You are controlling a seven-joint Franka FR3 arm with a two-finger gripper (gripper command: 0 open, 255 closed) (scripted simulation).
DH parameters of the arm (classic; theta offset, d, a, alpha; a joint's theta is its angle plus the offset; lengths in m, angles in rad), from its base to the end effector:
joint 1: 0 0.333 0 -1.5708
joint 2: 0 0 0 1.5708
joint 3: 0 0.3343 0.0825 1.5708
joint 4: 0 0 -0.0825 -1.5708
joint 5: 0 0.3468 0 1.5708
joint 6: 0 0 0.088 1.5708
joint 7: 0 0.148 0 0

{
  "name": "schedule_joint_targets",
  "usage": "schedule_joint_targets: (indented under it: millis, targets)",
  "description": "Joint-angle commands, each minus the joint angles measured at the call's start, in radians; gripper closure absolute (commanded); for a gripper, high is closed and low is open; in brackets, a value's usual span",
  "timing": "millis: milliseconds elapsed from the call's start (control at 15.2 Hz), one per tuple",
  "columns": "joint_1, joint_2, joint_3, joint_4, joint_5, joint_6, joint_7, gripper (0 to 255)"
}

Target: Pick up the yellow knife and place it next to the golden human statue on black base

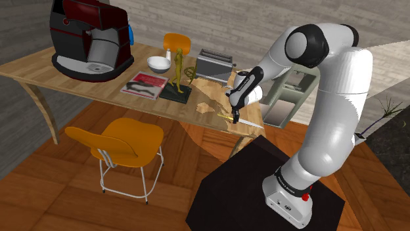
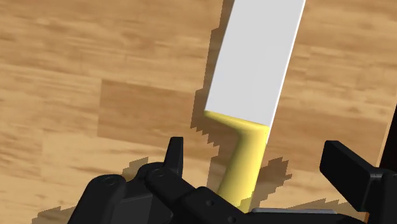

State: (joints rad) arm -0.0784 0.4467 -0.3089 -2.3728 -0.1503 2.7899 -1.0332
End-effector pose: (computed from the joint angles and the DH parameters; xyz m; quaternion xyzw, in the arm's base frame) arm 0.4555 -0.1908 0.1554 0.9142 0.3949 -0.0661 0.0634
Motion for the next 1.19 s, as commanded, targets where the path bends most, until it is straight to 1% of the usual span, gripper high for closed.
schedule_joint_targets:
  millis: [0, 66, 132, 726, 1122]
  targets:
    - [0.0, 0.0, 0.0, 0.0, 0.0, 0.0, 0.0, 0]
    - [0.0, 0.0, 0.0, 0.0, 0.0, 0.0, 0.0, 0]
    - [0.0, 0.0, 0.0, 0.0, 0.0, 0.0, 0.0, 255]
    - [0.0, 0.0, 0.0, 0.0, 0.0, 0.0, 0.0, 255]
    - [0.017, -0.087, -0.021, -0.017, -0.02, -0.069, 0.002, 255]
